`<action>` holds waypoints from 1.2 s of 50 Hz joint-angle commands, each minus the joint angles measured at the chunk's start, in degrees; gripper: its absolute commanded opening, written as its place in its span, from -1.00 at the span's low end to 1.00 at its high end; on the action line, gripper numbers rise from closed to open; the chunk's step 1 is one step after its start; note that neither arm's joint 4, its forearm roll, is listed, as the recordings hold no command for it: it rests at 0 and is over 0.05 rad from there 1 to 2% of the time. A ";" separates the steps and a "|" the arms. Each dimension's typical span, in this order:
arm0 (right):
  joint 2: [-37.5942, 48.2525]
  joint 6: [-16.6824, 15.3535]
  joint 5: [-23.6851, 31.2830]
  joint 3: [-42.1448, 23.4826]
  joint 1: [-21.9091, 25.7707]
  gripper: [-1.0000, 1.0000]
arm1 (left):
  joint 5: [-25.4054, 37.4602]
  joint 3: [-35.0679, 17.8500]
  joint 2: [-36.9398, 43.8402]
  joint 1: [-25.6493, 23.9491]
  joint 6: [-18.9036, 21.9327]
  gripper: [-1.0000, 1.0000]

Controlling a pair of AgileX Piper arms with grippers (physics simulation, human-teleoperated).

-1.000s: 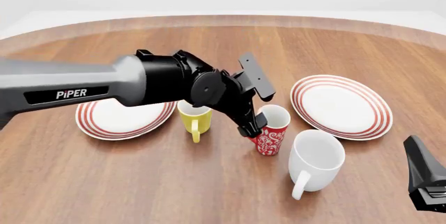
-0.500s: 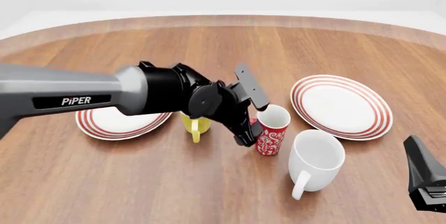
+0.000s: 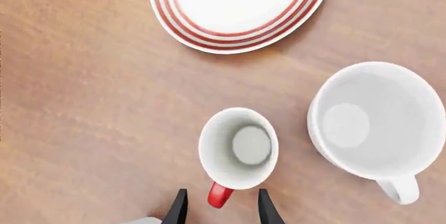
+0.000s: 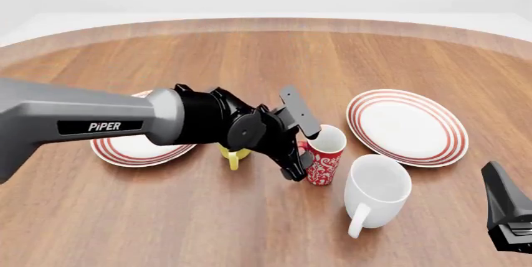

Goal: Put the red mug on the left plate.

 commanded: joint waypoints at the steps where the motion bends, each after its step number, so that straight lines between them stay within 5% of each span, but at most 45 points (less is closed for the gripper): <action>1: 0.00 0.00 -0.01 0.00 0.01 1.00 | -0.92 -0.84 0.27 0.77 -0.46 1.00; 3: 0.00 -0.01 -0.01 0.00 0.00 1.00 | -1.59 -1.52 0.37 2.04 0.09 1.00; 4: 0.00 0.00 0.01 0.00 0.01 1.00 | -1.78 -1.33 0.33 2.15 0.56 -1.00; 31: 0.00 -0.01 -0.01 0.00 0.00 1.00 | 1.20 -2.61 -6.73 3.79 2.02 -1.00; 48: 0.00 -0.01 0.01 0.00 0.01 1.00 | 10.14 -11.58 -12.81 11.28 7.77 -1.00; 60: 0.00 0.00 -0.01 0.00 0.00 1.00 | 14.24 -12.59 -17.84 16.82 10.72 -1.00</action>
